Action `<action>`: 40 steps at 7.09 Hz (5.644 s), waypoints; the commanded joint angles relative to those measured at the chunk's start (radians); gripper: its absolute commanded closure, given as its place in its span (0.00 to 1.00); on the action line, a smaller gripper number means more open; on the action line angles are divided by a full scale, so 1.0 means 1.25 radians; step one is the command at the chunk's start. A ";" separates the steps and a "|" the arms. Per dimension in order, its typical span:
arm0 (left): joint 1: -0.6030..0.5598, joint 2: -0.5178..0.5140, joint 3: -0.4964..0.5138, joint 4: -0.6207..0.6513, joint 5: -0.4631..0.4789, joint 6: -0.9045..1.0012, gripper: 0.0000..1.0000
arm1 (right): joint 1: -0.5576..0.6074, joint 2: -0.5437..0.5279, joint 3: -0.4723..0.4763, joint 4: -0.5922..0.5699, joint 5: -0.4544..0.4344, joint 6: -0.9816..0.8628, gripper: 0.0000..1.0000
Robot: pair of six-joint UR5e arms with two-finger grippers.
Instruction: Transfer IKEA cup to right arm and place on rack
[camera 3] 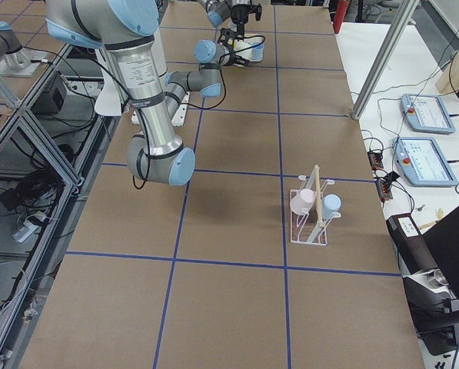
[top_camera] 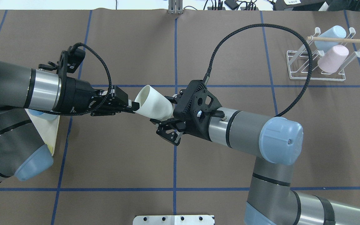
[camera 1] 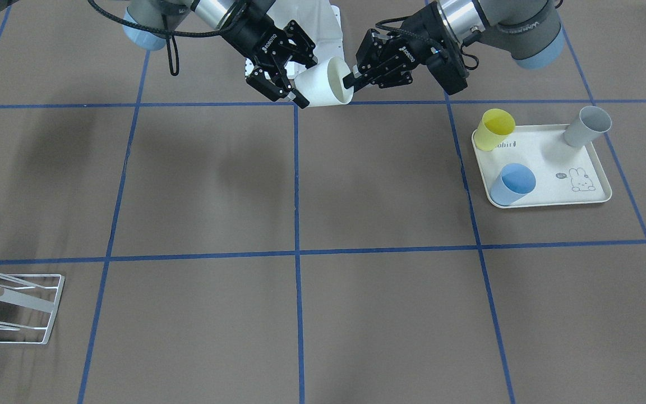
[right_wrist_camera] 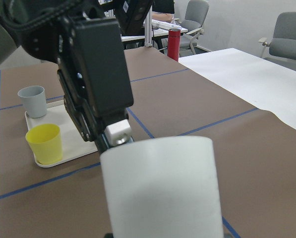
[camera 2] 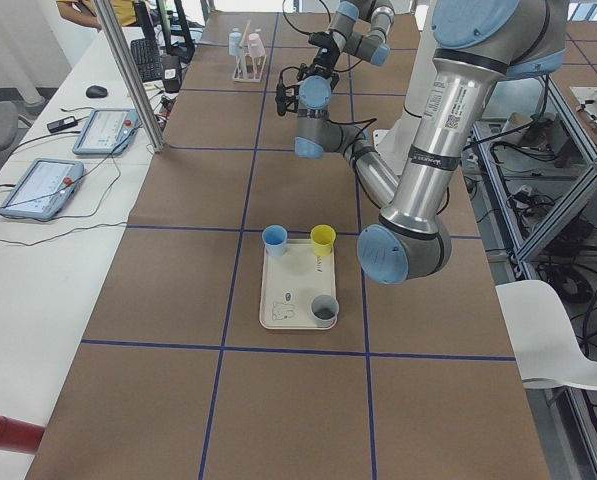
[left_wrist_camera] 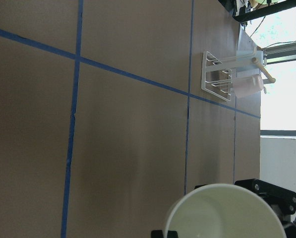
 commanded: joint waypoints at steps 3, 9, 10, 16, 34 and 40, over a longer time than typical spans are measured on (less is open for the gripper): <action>-0.068 0.012 0.002 0.012 -0.043 0.073 0.00 | 0.026 -0.009 0.000 -0.013 0.011 -0.012 0.90; -0.216 0.204 0.017 0.076 -0.065 0.552 0.00 | 0.197 0.017 0.125 -0.652 0.012 -0.092 1.00; -0.217 0.206 0.016 0.076 -0.065 0.552 0.00 | 0.232 0.016 0.141 -0.754 0.012 -0.163 1.00; -0.216 0.223 0.001 0.066 -0.059 0.544 0.00 | 0.368 0.008 0.142 -1.237 -0.199 -0.733 1.00; -0.213 0.223 -0.010 0.064 -0.060 0.537 0.00 | 0.348 -0.034 -0.144 -1.076 -0.352 -0.801 1.00; -0.213 0.224 -0.016 0.065 -0.063 0.537 0.00 | 0.345 -0.032 -0.170 -1.044 -0.352 -0.933 0.15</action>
